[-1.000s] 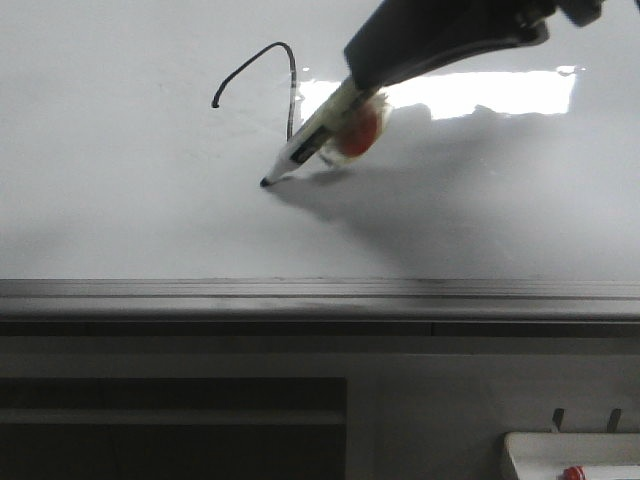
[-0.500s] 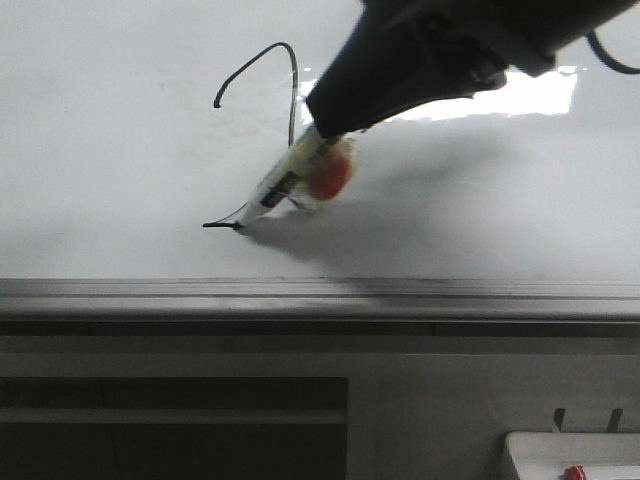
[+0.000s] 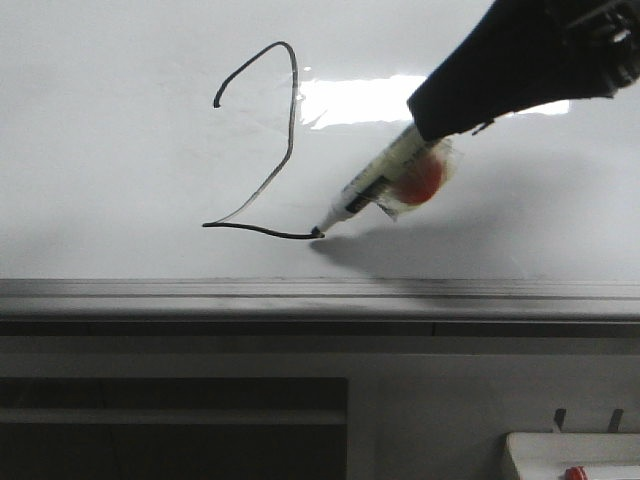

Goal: Write number 2 on whiteboard

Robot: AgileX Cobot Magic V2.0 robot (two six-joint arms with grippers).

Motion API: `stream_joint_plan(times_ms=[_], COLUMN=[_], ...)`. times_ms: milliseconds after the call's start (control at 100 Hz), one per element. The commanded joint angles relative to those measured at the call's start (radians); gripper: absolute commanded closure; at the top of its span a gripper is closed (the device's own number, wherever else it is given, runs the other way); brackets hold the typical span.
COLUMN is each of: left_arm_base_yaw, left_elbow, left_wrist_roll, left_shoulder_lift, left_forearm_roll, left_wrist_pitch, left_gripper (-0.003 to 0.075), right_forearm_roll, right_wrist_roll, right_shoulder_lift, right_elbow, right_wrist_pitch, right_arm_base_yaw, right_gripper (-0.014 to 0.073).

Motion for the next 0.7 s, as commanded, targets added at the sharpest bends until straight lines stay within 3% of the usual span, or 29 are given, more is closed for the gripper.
stream_joint_plan(times_ms=[0, 80, 210, 260, 490, 690], left_arm_base_yaw=[-0.046, -0.108, -0.193, -0.200, -0.200, -0.200], left_elbow=[-0.030, -0.030, -0.030, -0.030, -0.031, -0.032], left_wrist_roll=[-0.010, -0.010, -0.010, -0.010, -0.010, -0.010], left_shoulder_lift=[0.013, 0.046, 0.126, 0.161, 0.289, 0.329], left_forearm_roll=[0.055, 0.062, 0.085, 0.083, 0.085, 0.085], left_wrist_pitch=[-0.092, -0.087, -0.096, -0.109, -0.200, -0.191], left_gripper=[0.0734, 0.0661, 0.0405, 0.0352, 0.0354, 0.0356], right_forearm_roll=[-0.009, -0.042, -0.086, -0.091, -0.108, -0.120], right_wrist_roll=[-0.022, -0.022, -0.022, -0.022, -0.022, -0.022], right_shoulder_lift=[-0.023, -0.020, -0.013, -0.007, 0.010, 0.010], right_elbow=[-0.080, -0.129, -0.187, -0.202, -0.229, -0.234], right_wrist_pitch=[0.044, 0.054, 0.067, 0.069, 0.074, 0.077], right_arm_base_yaw=[0.029, 0.061, 0.122, 0.143, 0.214, 0.240], right_gripper=[0.0660, 0.0660, 0.0660, 0.0660, 0.0660, 0.0660])
